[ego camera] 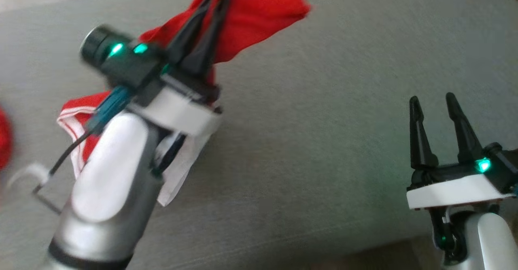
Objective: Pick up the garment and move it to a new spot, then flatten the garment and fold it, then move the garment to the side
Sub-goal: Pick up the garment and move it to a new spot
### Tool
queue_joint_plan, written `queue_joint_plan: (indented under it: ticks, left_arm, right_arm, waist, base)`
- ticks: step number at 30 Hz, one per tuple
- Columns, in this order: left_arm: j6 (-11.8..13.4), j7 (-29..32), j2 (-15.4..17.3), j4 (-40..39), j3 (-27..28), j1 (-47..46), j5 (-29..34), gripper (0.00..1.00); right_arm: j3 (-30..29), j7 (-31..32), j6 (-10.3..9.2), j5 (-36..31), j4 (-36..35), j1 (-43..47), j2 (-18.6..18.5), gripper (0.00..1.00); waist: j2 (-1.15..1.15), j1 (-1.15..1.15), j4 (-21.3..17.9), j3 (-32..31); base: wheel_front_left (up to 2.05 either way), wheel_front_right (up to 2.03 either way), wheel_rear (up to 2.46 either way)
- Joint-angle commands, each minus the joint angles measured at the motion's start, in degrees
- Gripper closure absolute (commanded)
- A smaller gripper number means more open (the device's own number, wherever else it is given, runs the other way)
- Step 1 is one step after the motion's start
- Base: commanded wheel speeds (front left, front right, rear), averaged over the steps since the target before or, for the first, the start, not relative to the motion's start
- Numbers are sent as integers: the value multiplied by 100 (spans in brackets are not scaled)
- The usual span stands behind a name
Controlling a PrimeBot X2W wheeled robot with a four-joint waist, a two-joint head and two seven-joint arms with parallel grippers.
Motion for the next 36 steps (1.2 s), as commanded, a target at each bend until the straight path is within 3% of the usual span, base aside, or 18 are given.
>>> queue_joint_plan:
  ticks: [1, 9, 16, 17, 18, 19, 26, 36]
  left_arm:
    - [-27, -20, -11, -31, 28, -476, -13, 100]
    - [-84, 237, -261, 1459, -1060, -1088, -273, 100]
    - [-88, 260, -161, 2698, -2001, -1392, -755, 100]
    - [-89, 262, -156, 2807, -2063, -1419, -821, 83]
    - [-89, 238, -158, 2884, -2130, -1444, -886, 31]
    - [-89, 195, -157, 2939, -2193, -1471, -940, 0]
    - [-69, -159, -196, 3081, -2213, -1438, -1149, 0]
    - [441, -590, 70, 2547, -1461, -817, -1390, 0]
  right_arm:
    - [135, -113, -4, 68, -217, -249, -30, 0]
    - [266, -408, -4, 262, -132, -383, -30, 0]
    - [383, -612, -4, 379, 63, -518, -30, 0]
    - [368, -631, -4, 383, 94, -528, -30, 0]
    - [353, -645, -4, 379, 126, -537, -30, 0]
    - [344, -653, -4, 374, 153, -548, -30, 0]
    - [294, -618, -4, 236, 240, -600, -30, 0]
    - [209, -282, -4, -52, 160, -555, -30, 0]
  waist:
    - [0, 0, -626, 614]
    - [0, 0, -1123, 1140]
    - [0, 0, -1167, 1290]
    - [0, 0, -1131, 1279]
    - [0, 0, -1087, 1256]
    - [0, 0, -1038, 1231]
    - [0, 0, -603, 919]
    - [0, 0, 335, 324]
  base:
    - [0, 0, 0]
    - [0, 0, 0]
    - [0, 0, 0]
    - [0, 0, 0]
    - [0, 0, 0]
    - [0, 0, 0]
    - [0, 0, 0]
    - [0, 0, 0]
